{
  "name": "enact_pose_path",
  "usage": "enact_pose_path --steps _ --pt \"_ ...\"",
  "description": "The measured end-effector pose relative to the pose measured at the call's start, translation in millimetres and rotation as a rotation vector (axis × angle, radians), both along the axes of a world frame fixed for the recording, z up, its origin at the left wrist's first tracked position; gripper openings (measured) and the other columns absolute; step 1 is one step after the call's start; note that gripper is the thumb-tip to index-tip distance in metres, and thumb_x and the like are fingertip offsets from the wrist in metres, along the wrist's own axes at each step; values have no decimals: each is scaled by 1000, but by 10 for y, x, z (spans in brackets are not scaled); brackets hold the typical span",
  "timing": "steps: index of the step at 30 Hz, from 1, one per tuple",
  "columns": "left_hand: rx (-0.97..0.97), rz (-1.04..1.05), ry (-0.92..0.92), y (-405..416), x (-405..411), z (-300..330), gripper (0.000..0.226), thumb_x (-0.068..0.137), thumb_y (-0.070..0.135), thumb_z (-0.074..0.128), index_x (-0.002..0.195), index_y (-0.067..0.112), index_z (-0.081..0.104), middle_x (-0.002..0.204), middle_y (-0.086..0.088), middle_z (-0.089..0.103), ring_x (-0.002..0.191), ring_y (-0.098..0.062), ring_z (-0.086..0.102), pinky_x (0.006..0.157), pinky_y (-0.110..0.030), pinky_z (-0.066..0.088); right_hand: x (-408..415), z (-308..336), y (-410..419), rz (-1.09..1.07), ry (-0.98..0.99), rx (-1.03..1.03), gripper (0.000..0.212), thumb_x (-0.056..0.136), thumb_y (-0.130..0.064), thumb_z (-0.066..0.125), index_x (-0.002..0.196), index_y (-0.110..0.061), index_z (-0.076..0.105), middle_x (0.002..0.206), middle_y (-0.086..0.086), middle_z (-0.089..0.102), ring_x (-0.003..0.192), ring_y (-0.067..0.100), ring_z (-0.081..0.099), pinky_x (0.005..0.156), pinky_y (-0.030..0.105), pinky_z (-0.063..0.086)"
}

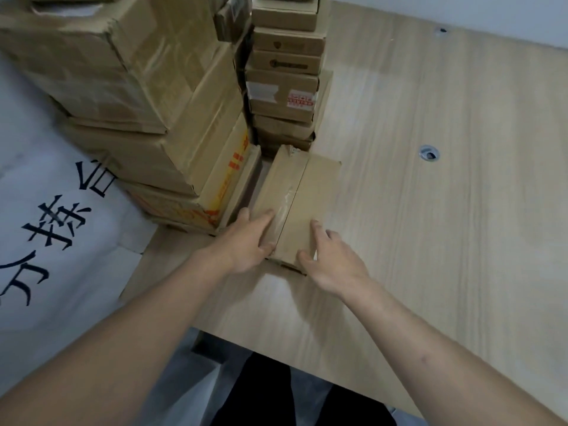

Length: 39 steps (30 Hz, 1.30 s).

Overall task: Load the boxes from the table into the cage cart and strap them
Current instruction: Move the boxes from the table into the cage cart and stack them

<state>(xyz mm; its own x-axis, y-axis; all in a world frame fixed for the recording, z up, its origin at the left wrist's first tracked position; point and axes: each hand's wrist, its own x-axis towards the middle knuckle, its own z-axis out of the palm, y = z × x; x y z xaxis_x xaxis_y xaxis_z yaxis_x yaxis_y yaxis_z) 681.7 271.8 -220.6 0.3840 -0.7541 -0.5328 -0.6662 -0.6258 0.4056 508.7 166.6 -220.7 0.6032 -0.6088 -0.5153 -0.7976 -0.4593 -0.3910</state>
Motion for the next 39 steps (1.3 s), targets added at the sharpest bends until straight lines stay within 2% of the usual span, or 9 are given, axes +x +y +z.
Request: enact_pose_path --steps 5,7,10,15,19,23,27,33,39 --pt "-54 62 91 32 -123 -132 89 100 53 60 162 47 -4 170 -9 6 155 -32 22 121 -46 27 -148 -132 29 -110 -145 85 83 103 -46 50 165 -33 -3 151 10 44 132 29 51 104 40 45" --pt "-85 62 116 54 -161 -215 87 100 57 58 162 48 -3 168 -6 16 155 -29 23 121 -44 26 -211 -186 47 -133 -204 129 87 103 -44 52 165 -33 -8 156 9 39 139 26 44 111 36 39" --pt "-133 62 123 103 -229 -253 87 97 60 60 163 47 4 165 -4 26 153 -25 26 122 -40 27 -273 -206 51 -170 -260 163 90 102 -44 56 166 -30 -5 159 10 36 144 25 39 113 33 34" --pt "-155 76 87 156 -426 -17 88 96 62 61 164 44 9 168 -4 22 155 -26 24 125 -44 26 -449 -14 31 -159 -306 176 90 99 -45 60 166 -26 3 162 7 33 147 24 36 108 26 30" --pt "-183 109 66 223 -644 287 90 95 60 64 165 37 13 165 -6 27 154 -25 25 125 -43 27 -622 270 -28 -106 -318 175 89 97 -46 61 166 -27 7 160 9 38 143 26 40 109 31 35" --pt "-203 150 13 269 -925 645 88 96 59 63 165 34 15 154 -4 38 139 -22 42 113 -32 36 -833 605 -83 -21 -333 163 90 97 -48 61 166 -28 6 162 8 35 147 26 36 114 33 32" --pt "-209 190 -42 315 -1214 1065 87 97 61 61 165 35 12 149 -5 40 131 -23 46 107 -34 39 -1044 955 -173 49 -392 165 93 95 -49 64 166 -26 8 165 5 32 150 23 34 120 35 31" --pt "-259 281 -110 442 -1614 1604 90 94 66 59 164 35 11 149 -4 41 133 -24 46 111 -38 42 -1278 1533 -266 188 -439 143 93 94 -48 68 165 -28 11 153 4 43 138 22 46 113 34 39" --pt "-326 329 -186 689 -1945 2038 90 94 67 59 164 32 13 146 -6 46 130 -24 49 111 -43 44 -1484 2062 -126 272 -478 121 106 77 -64 68 162 -37 12 139 0 51 111 25 65 93 49 58"
